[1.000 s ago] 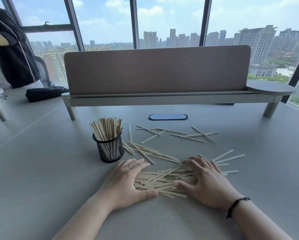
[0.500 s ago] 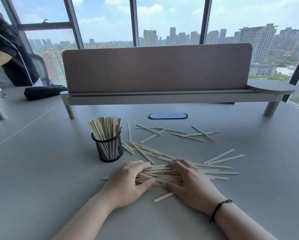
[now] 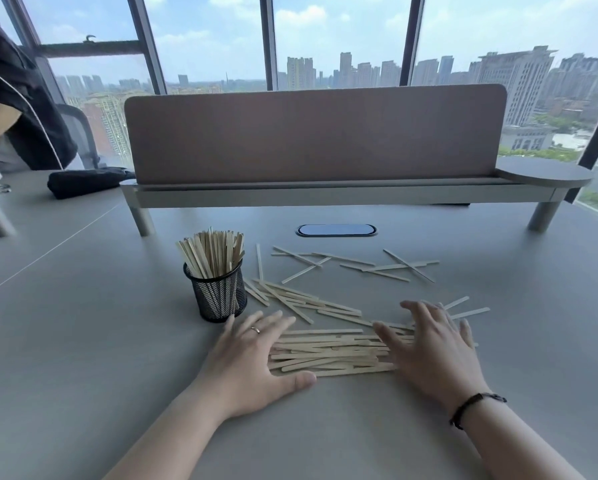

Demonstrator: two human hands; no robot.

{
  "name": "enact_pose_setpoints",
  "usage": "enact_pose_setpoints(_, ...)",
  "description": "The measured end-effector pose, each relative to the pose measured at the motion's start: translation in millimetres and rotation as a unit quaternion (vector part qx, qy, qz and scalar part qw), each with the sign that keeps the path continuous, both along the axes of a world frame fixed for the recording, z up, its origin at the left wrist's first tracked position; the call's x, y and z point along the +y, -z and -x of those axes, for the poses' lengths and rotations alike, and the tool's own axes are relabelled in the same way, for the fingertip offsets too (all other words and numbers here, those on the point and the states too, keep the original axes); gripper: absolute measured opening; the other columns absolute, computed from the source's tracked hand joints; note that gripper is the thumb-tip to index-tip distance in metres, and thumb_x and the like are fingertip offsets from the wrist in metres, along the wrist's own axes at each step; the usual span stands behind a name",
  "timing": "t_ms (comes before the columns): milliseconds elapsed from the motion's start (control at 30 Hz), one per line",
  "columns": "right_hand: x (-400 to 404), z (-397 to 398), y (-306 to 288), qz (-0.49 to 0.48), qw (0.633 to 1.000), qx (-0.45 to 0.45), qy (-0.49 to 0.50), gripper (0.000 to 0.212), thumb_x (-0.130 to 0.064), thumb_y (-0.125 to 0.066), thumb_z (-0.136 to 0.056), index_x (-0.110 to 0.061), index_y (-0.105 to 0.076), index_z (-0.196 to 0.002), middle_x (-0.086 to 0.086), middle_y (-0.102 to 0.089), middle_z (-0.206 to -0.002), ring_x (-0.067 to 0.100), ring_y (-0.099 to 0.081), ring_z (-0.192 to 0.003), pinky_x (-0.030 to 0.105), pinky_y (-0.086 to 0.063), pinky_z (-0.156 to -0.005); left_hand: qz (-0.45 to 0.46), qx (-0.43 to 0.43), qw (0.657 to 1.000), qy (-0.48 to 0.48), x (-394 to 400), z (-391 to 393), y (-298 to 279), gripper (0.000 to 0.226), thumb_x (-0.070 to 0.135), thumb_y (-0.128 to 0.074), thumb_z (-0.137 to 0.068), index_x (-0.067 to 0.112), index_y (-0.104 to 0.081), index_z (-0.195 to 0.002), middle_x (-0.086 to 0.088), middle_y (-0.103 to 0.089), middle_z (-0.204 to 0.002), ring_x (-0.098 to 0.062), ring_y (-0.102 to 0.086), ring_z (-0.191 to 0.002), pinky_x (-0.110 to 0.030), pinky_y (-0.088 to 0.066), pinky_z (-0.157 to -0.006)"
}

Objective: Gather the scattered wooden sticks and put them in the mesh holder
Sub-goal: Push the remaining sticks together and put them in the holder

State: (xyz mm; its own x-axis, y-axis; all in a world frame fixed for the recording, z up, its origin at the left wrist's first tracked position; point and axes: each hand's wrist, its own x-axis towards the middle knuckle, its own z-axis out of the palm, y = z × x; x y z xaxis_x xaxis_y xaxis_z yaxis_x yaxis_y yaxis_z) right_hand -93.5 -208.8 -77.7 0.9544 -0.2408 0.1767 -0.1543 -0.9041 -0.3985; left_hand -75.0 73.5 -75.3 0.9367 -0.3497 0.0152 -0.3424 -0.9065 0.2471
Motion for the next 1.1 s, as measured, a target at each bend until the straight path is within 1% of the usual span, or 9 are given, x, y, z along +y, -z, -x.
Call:
enact_pose_setpoints(167,9,-1,5,0.025,0.997,0.042,-0.067,0.067,-0.082,-0.026,-0.084,-0.046,-0.044,-0.137,-0.008,-0.022,-0.163,0.015,-0.001,-0.153,0.042,0.004,-0.123,-0.036,0.017,0.999,-0.035,-6,2,1,0.111,0.103,-0.026,-0.062,0.047,-0.012,-0.157,0.016,-0.002,-0.169,-0.014,0.002,-0.156,-0.051,0.002,-0.125)
enact_pose_setpoints(300,26,1,3,0.019,0.990,0.039,-0.137,0.071,-0.081,-0.020,-0.083,-0.046,-0.045,-0.140,-0.012,-0.022,-0.163,0.011,-0.003,-0.153,0.036,0.003,-0.123,-0.026,0.020,0.999,-0.028,-9,1,2,0.111,0.102,-0.027,-0.062,0.046,-0.011,-0.157,0.010,-0.001,-0.170,-0.013,0.003,-0.156,-0.047,0.002,-0.126)
enact_pose_setpoints(433,40,3,2,0.017,0.975,0.046,-0.215,0.065,-0.076,-0.031,-0.088,-0.045,-0.041,-0.144,-0.016,-0.025,-0.161,0.004,-0.011,-0.151,0.029,0.000,-0.123,-0.010,0.014,1.000,-0.008,-18,1,4,0.111,0.101,-0.031,-0.064,0.044,-0.010,-0.158,0.008,-0.005,-0.170,-0.011,0.003,-0.156,-0.040,0.001,-0.126)
enact_pose_setpoints(567,48,4,1,0.013,0.966,0.049,-0.254,0.085,-0.087,-0.017,-0.076,-0.043,-0.038,-0.146,-0.020,-0.024,-0.161,-0.004,-0.009,-0.149,0.028,0.001,-0.123,-0.012,0.012,1.000,0.005,-25,0,6,0.110,0.100,-0.031,-0.066,0.042,-0.011,-0.158,0.011,-0.004,-0.170,-0.010,0.002,-0.155,-0.039,0.000,-0.126)
enact_pose_setpoints(667,42,5,-1,-0.011,0.975,0.024,-0.221,0.093,-0.092,-0.011,-0.071,-0.041,-0.045,-0.140,-0.021,-0.036,-0.154,-0.005,-0.022,-0.145,0.029,-0.001,-0.123,-0.008,0.013,1.000,0.011,-22,-2,7,0.107,0.098,-0.032,-0.069,0.041,-0.017,-0.158,0.017,-0.006,-0.169,-0.007,0.000,-0.155,-0.037,-0.001,-0.127)
enact_pose_setpoints(800,22,3,-4,0.015,0.997,-0.061,-0.045,0.069,-0.080,-0.034,-0.083,-0.037,-0.050,-0.134,-0.014,-0.048,-0.145,0.007,-0.035,-0.142,0.046,-0.005,-0.123,-0.013,0.002,1.000,0.006,-19,-2,5,0.097,0.095,-0.032,-0.074,0.043,-0.025,-0.155,0.020,-0.013,-0.167,-0.007,-0.004,-0.155,-0.042,0.003,-0.126)
enact_pose_setpoints(900,0,-1,-5,-0.006,0.999,0.023,0.045,0.079,-0.084,-0.029,-0.080,-0.037,-0.039,-0.143,-0.005,-0.034,-0.157,0.016,-0.017,-0.151,0.052,-0.003,-0.121,-0.034,-0.006,0.999,-0.022,-17,0,2,0.100,0.098,-0.028,-0.070,0.045,-0.025,-0.154,0.017,-0.014,-0.168,-0.011,-0.001,-0.155,-0.051,0.006,-0.124)
enact_pose_setpoints(1000,-6,-2,-1,0.026,0.993,0.116,0.027,0.087,-0.089,-0.016,-0.077,-0.041,-0.026,-0.149,0.000,-0.013,-0.166,0.021,0.000,-0.153,0.055,-0.001,-0.120,-0.046,0.009,0.998,-0.043,-15,1,1,0.105,0.101,-0.025,-0.065,0.048,-0.018,-0.155,0.014,-0.007,-0.169,-0.015,0.001,-0.156,-0.055,0.002,-0.124)
enact_pose_setpoints(1100,4,-1,1,0.045,0.991,0.124,-0.022,0.089,-0.088,-0.011,-0.077,-0.042,-0.016,-0.153,-0.003,-0.001,-0.167,0.019,0.005,-0.153,0.048,0.003,-0.122,-0.043,0.017,0.998,-0.038,-16,1,3,0.106,0.101,-0.026,-0.065,0.048,-0.015,-0.155,0.012,-0.003,-0.170,-0.015,0.003,-0.156,-0.056,0.002,-0.123)
